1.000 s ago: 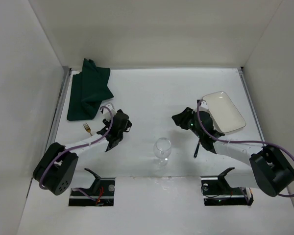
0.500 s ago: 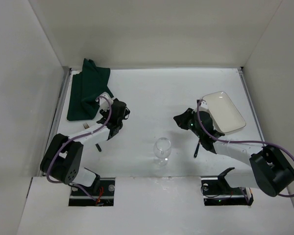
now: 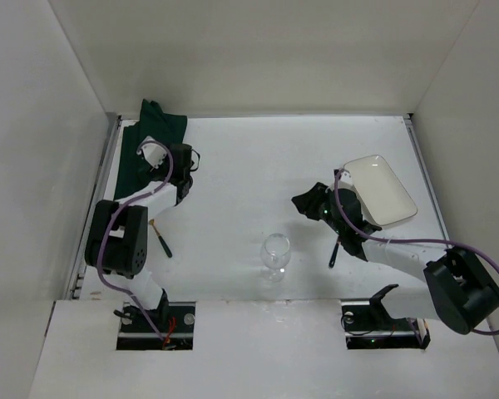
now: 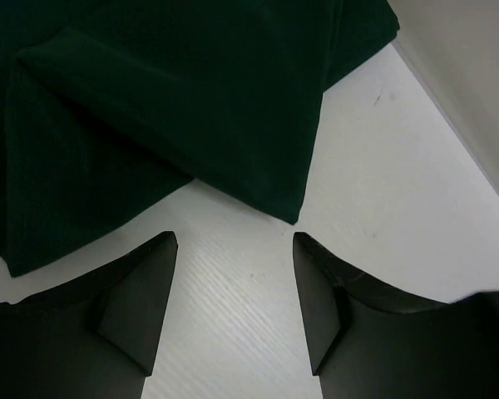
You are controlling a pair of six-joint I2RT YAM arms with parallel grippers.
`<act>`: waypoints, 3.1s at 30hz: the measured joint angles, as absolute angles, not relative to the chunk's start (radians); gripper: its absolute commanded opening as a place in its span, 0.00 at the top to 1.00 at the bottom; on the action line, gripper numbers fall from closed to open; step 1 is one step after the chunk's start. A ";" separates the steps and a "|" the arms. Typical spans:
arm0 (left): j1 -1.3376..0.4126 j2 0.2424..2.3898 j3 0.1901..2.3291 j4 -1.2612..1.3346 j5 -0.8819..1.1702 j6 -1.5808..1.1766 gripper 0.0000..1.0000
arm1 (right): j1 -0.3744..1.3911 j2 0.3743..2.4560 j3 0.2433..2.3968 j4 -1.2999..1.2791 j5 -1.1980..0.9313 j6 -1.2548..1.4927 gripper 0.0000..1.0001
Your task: Set the dinner table for one person
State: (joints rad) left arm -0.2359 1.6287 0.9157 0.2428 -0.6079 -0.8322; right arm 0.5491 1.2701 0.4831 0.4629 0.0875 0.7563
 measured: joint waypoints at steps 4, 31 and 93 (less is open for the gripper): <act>-0.200 1.743 1.000 0.246 -0.586 -0.839 0.46 | 0.551 1.270 0.483 0.463 0.086 0.756 0.60; -0.416 1.982 1.178 0.468 -0.258 -0.781 0.95 | 0.564 1.275 0.492 0.456 0.083 0.756 0.58; -0.187 0.754 0.155 0.040 -0.289 -0.993 0.51 | 0.445 1.704 0.754 0.323 0.099 1.044 0.46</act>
